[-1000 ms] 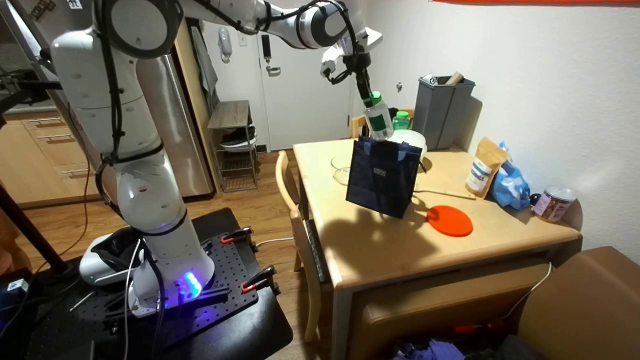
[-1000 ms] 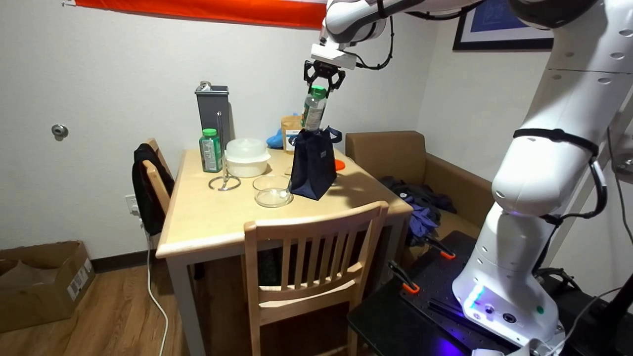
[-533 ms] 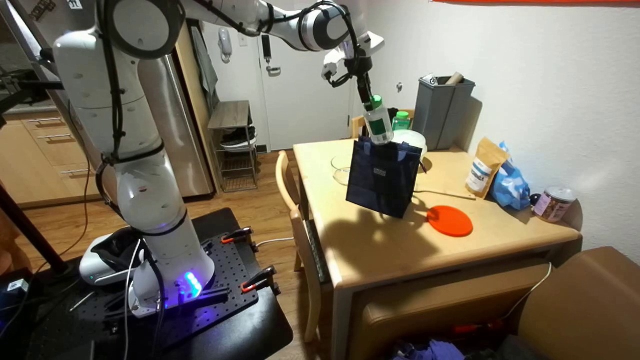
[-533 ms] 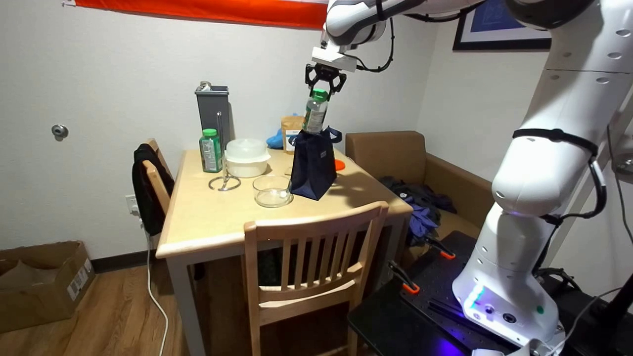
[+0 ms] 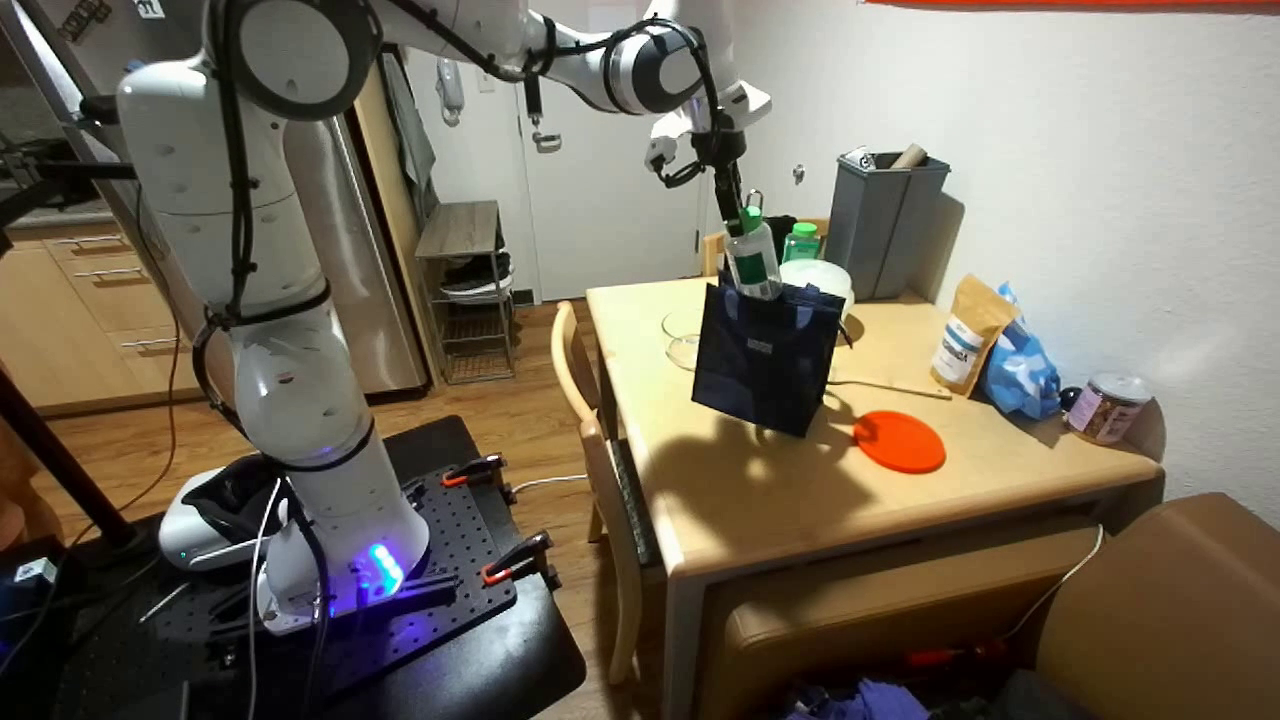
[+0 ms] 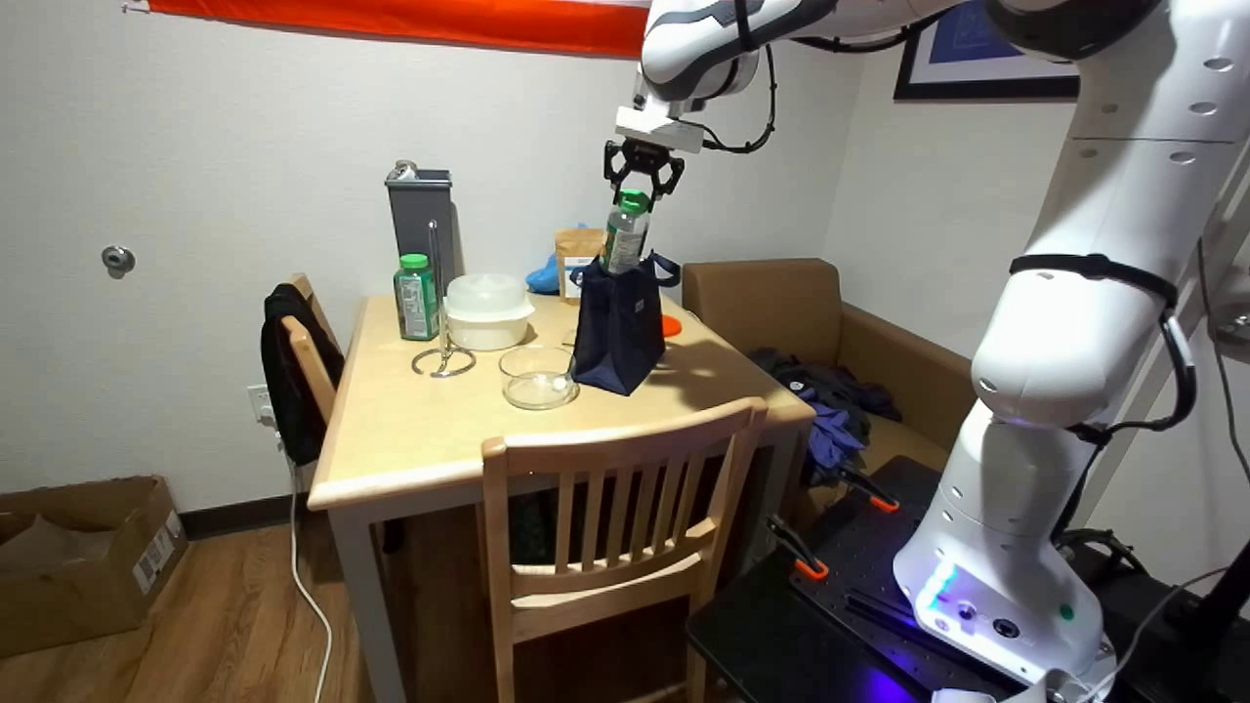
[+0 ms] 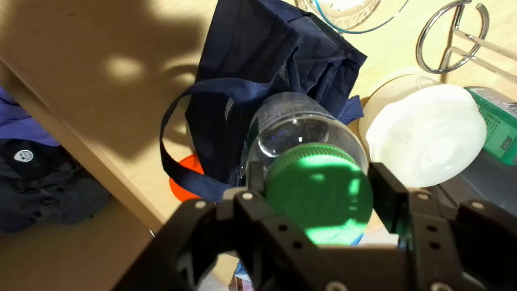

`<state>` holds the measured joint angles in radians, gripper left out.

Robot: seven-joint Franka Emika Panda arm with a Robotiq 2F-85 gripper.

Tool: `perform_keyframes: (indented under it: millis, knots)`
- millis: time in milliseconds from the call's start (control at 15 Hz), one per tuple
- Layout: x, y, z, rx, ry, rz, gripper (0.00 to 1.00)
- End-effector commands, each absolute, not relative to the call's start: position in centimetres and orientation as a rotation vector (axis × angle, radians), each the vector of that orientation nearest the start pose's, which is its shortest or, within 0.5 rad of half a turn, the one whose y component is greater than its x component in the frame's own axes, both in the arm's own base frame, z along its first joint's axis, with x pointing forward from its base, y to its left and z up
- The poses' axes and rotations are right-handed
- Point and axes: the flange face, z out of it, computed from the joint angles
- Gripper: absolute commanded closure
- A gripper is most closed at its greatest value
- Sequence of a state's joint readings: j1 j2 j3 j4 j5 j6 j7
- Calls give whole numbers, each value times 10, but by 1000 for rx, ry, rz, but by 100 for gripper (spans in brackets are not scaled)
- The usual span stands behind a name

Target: Pick the bottle on the right side of the table and put it inside the bag

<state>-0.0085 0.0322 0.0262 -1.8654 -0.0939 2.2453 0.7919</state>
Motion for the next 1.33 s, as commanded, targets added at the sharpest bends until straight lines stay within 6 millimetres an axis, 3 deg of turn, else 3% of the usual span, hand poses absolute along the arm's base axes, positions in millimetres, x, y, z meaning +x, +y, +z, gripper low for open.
perform_keyframes:
  millis: [0,733,1267]
  knots:
    - [596,6,528,-2835,1097,-487,60]
    - [612,-14,488,-2859,1151,-376,60]
    - [636,-9,470,-2837,1155,-303,60]
